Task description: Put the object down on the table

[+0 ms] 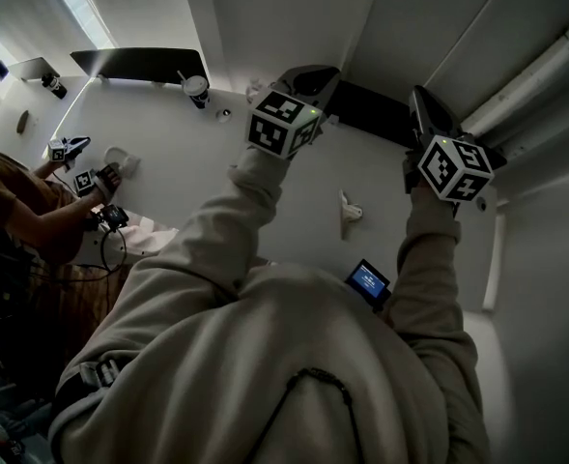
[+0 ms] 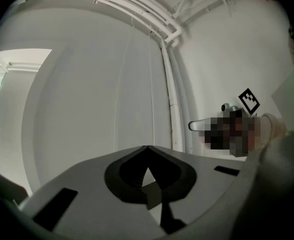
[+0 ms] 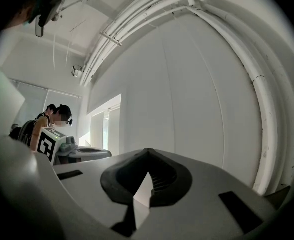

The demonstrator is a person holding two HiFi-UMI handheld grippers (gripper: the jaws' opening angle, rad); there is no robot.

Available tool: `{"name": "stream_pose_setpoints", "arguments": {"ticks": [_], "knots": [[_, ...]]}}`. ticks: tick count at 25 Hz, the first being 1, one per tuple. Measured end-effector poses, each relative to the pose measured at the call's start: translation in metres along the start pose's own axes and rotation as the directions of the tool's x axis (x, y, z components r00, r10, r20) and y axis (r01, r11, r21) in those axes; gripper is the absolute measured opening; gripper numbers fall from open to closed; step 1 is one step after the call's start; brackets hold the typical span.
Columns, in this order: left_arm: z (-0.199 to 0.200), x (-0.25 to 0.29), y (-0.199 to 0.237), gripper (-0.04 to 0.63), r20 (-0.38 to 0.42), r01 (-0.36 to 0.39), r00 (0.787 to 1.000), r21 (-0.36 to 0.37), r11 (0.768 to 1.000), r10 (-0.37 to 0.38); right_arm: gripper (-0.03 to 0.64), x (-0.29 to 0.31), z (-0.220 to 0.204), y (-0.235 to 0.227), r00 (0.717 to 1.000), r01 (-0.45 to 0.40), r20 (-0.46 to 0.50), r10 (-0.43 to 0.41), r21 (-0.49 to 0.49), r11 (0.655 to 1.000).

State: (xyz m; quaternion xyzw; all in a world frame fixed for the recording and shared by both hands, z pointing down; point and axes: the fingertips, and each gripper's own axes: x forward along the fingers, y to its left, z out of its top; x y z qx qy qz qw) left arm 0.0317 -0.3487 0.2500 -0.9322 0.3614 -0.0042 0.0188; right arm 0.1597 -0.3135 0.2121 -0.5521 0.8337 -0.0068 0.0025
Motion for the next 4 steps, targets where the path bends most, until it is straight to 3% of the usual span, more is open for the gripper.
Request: {"name": "stream_pose_setpoints", "arguments": {"ticks": [4], "knots": [[0.015,-0.012,0.011,0.005,0.006,0.006,1.000,-0.005,1.000,-0.006,0.017,0.006,0.015,0.017,1.000,0.000,-0.008,0.000,-0.009,1.000]]}}
